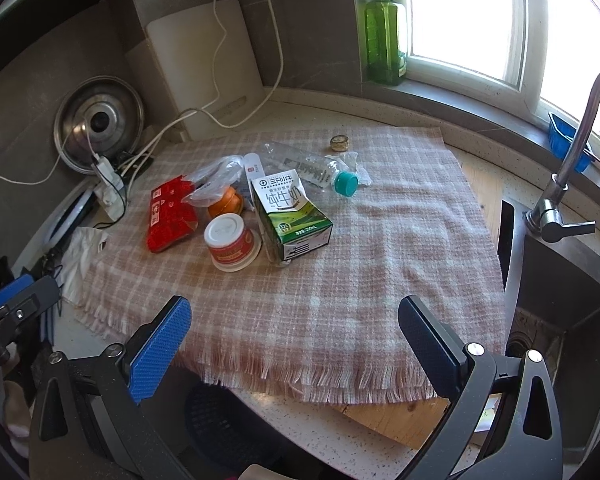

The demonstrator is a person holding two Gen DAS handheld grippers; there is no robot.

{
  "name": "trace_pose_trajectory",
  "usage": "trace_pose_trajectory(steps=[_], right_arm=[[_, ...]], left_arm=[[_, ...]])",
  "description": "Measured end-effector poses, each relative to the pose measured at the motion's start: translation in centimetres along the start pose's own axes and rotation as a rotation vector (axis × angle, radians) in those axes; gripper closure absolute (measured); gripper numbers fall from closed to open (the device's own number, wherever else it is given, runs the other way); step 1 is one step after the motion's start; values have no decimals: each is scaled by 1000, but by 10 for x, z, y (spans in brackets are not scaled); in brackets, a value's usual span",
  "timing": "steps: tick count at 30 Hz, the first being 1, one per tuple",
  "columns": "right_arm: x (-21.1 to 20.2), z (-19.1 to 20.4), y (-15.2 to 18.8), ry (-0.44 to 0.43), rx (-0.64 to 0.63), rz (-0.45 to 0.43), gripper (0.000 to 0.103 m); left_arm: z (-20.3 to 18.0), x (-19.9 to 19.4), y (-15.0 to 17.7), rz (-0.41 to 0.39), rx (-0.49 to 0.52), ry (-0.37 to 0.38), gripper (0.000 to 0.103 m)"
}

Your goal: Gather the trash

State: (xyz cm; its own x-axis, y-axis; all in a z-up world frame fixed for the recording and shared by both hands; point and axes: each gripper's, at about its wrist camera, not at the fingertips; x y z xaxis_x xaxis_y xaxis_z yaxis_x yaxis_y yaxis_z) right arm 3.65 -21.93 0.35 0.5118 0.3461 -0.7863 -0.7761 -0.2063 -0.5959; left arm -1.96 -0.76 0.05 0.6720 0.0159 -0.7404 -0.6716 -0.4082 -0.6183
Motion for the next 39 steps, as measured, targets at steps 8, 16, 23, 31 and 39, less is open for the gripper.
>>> trace_pose_trajectory(steps=[8,16,23,31,39], right_arm=[[10,-6,0,4,0,42,1],[21,-10,-2,-21,-16,64,1],[31,-13,-5,-30,-49,63,1],[46,-20,-6,-37,-86,51,1],[58,-34,-17,-81,-100,30,1]], left_arm=[[-2,10,1,17,-12,-6,0],[-5,23,2,33,-15,-20,0],[-3,36,10,53,-11,-43,0],[0,48,15,66,-39,-73,0],[0,57,14,72,-66,-84,0]])
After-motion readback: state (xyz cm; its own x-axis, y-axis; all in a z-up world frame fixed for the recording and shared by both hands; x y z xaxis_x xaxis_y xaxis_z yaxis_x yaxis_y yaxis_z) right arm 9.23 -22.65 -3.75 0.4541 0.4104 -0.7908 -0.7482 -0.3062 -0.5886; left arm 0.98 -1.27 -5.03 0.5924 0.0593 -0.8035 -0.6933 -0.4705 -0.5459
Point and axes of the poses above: each gripper's, at about its wrist camera, not at the fingertips, and x roughly the way its jaws point, z to its left, y to its underside, and after that the axes turned 9 degrees about -x, right-handed
